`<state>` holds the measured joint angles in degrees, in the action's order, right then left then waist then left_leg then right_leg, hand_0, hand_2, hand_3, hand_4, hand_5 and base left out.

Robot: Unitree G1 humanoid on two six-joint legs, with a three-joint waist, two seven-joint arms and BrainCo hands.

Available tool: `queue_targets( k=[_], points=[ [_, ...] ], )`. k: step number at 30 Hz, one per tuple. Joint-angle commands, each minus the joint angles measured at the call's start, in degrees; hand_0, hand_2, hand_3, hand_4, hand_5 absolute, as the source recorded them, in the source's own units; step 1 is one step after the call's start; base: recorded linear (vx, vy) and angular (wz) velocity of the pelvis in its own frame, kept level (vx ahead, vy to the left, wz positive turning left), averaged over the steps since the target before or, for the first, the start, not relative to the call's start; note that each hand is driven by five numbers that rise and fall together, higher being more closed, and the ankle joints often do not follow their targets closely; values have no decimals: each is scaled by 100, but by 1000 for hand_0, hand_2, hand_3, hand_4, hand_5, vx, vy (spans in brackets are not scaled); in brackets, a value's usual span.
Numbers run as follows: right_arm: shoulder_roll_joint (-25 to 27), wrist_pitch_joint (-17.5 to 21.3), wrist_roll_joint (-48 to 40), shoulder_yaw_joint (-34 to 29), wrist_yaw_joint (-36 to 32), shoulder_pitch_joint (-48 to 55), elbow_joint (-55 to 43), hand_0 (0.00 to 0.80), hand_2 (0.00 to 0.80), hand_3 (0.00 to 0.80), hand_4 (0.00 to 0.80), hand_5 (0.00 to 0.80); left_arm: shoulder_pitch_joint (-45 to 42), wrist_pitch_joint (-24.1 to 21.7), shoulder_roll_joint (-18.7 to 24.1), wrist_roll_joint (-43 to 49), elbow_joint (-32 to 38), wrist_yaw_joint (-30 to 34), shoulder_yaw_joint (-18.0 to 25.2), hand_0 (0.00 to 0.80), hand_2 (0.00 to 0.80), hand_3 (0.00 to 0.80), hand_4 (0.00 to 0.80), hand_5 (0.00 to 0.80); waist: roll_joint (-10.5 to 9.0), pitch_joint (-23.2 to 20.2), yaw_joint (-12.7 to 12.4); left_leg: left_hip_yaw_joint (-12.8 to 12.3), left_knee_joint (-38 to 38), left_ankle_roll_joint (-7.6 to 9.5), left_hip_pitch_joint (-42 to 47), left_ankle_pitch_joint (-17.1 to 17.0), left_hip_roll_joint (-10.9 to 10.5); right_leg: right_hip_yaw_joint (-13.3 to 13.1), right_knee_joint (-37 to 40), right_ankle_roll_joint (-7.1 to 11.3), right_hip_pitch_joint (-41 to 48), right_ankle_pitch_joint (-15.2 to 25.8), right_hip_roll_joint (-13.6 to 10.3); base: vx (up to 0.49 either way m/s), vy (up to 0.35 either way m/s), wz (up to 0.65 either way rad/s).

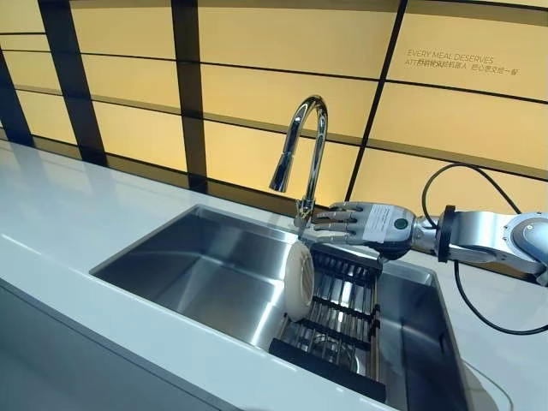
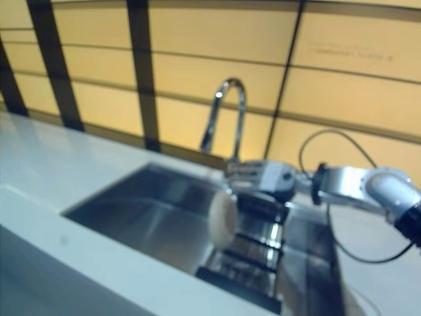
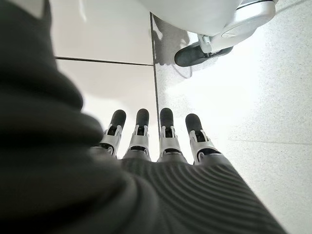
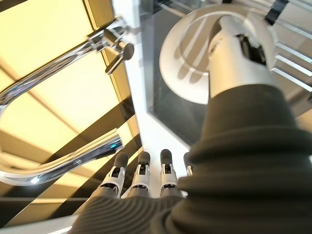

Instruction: Take plates into dishwasher

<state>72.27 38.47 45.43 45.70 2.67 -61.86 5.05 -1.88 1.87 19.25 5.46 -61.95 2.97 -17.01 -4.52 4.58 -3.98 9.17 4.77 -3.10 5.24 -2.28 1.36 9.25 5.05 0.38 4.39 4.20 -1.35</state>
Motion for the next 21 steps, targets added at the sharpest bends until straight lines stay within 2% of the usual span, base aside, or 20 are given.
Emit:
queue_targets(
  k=[1, 8, 21],
  points=[
    [-149, -100, -292, 315, -153, -757, 313, 0, 0, 0, 0, 0, 157, -112, 226, 49, -12, 102, -233, 0, 0, 0, 0, 0, -189, -29, -214, -600, 23, 13, -160, 149, -75, 158, -5, 334, 355, -549, 27, 0, 0, 0],
    [-620, -287, -277, 247, -315, -579, 473, 0, 0, 0, 0, 0, 179, -84, 136, 146, -54, 157, -319, 0, 0, 0, 0, 0, -166, -16, -268, -615, 23, 10, -107, 174, -50, 182, -5, 315, 405, -578, 23, 21, -1, 0],
    [-1044, -562, -101, 199, -421, -481, 679, 0, 0, 0, 0, 0, 163, -87, 88, 274, -21, 274, -381, 0, 0, 0, 0, 0, -157, -31, -301, -675, 23, 16, -73, 204, -46, 166, -5, 326, 400, -586, 37, 0, 0, 0]
  ],
)
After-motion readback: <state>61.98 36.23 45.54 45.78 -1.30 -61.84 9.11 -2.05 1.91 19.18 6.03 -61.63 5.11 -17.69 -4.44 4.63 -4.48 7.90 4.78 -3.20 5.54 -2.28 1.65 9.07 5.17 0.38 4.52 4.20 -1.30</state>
